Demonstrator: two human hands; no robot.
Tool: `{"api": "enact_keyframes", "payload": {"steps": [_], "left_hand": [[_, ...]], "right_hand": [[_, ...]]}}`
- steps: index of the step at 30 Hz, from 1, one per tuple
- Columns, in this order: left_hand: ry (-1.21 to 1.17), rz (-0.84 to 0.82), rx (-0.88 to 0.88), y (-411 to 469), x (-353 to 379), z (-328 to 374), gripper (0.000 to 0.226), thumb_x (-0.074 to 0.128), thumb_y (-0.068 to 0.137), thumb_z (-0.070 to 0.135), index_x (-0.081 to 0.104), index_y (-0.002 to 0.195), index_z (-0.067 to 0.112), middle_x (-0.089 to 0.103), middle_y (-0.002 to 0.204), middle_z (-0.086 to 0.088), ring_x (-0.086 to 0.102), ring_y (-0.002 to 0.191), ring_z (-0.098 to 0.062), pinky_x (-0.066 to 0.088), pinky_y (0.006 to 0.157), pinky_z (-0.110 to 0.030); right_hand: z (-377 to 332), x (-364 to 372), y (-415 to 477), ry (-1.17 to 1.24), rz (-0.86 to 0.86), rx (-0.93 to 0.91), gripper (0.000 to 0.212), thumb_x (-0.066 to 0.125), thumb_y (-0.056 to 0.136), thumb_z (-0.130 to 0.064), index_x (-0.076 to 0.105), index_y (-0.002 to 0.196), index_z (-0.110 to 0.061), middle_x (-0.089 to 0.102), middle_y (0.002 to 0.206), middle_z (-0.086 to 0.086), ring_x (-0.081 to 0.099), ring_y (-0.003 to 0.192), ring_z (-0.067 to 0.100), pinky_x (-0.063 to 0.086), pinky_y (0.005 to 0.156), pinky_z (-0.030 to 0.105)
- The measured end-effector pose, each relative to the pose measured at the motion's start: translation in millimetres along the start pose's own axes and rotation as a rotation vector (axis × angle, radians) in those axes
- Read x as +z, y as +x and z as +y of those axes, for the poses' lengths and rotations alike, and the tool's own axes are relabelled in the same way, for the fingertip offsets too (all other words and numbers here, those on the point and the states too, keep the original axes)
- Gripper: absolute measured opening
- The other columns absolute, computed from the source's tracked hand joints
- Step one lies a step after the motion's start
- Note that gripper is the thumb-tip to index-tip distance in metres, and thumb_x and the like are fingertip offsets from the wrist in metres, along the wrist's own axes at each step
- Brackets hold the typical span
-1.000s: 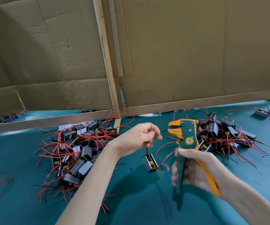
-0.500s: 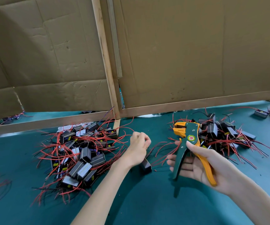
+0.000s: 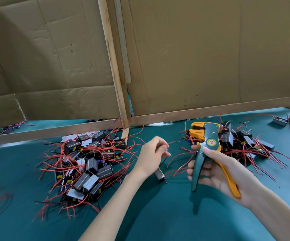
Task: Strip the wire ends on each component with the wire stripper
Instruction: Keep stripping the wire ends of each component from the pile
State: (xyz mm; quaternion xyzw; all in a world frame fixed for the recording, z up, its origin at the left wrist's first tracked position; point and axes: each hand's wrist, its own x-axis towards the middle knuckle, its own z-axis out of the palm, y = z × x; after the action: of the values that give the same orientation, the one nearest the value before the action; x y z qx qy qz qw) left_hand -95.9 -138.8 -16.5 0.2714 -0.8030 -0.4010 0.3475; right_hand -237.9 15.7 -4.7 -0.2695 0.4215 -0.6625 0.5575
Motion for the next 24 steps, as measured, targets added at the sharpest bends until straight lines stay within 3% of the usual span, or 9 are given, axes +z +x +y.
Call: {"api": "enact_keyframes", "payload": {"steps": [3, 9, 13, 16, 19, 24], "left_hand": [[-0.131, -0.025, -0.045, 4, -10, 12, 0.023, 0.044, 0.097, -0.004, 0.053, 0.086, 0.015, 0.063, 0.081, 0.0, 0.057, 0.057, -0.006, 0.047, 0.059, -0.02], [-0.188, 0.017, 0.06, 5, -26, 42, 0.012, 0.059, 0.094, 0.014, 0.064, 0.085, 0.02, 0.068, 0.068, 0.011, 0.048, 0.054, 0.001, 0.039, 0.057, -0.012], [-0.29, 0.043, 0.094, 1, -24, 60, 0.011, 0.064, 0.091, 0.016, 0.069, 0.083, 0.021, 0.066, 0.066, 0.014, 0.052, 0.055, 0.004, 0.038, 0.057, -0.008], [-0.273, 0.031, 0.089, -3, -23, 66, 0.012, 0.063, 0.092, 0.019, 0.072, 0.084, 0.022, 0.066, 0.066, 0.013, 0.048, 0.054, 0.002, 0.037, 0.055, -0.011], [-0.277, -0.024, 0.059, -5, -24, 69, 0.013, 0.062, 0.092, 0.021, 0.073, 0.084, 0.021, 0.061, 0.06, 0.013, 0.047, 0.051, 0.002, 0.036, 0.053, -0.011], [-0.317, -0.092, -0.028, -5, -28, 70, 0.015, 0.062, 0.092, 0.02, 0.07, 0.079, 0.019, 0.052, 0.056, 0.012, 0.037, 0.051, -0.003, 0.033, 0.052, -0.014]], "right_hand": [[-3, 3, -4, -0.052, -0.036, -0.04, 0.045, 0.077, 0.07, -0.035, 0.07, 0.111, -0.017, 0.067, 0.088, 0.029, 0.069, 0.079, 0.041, 0.057, 0.07, 0.047], [-2, 11, -13, -0.145, -0.056, -0.088, 0.046, 0.083, 0.069, -0.033, 0.069, 0.108, -0.012, 0.065, 0.085, 0.032, 0.067, 0.076, 0.045, 0.057, 0.07, 0.049], [-1, 14, -17, -0.171, -0.059, -0.096, 0.035, 0.083, 0.069, -0.013, 0.07, 0.101, -0.005, 0.064, 0.081, 0.032, 0.066, 0.072, 0.046, 0.058, 0.067, 0.047], [0, 15, -18, -0.162, -0.058, -0.105, 0.031, 0.07, 0.072, -0.012, 0.068, 0.1, 0.0, 0.063, 0.079, 0.032, 0.065, 0.07, 0.045, 0.058, 0.066, 0.048], [0, 17, -20, -0.159, -0.095, -0.112, 0.017, 0.071, 0.076, -0.007, 0.072, 0.093, -0.004, 0.063, 0.081, 0.033, 0.065, 0.071, 0.045, 0.057, 0.068, 0.051], [-1, 17, -21, -0.162, -0.152, -0.101, 0.038, 0.08, 0.065, -0.016, 0.068, 0.098, -0.001, 0.061, 0.083, 0.034, 0.064, 0.073, 0.044, 0.056, 0.068, 0.051]]}}
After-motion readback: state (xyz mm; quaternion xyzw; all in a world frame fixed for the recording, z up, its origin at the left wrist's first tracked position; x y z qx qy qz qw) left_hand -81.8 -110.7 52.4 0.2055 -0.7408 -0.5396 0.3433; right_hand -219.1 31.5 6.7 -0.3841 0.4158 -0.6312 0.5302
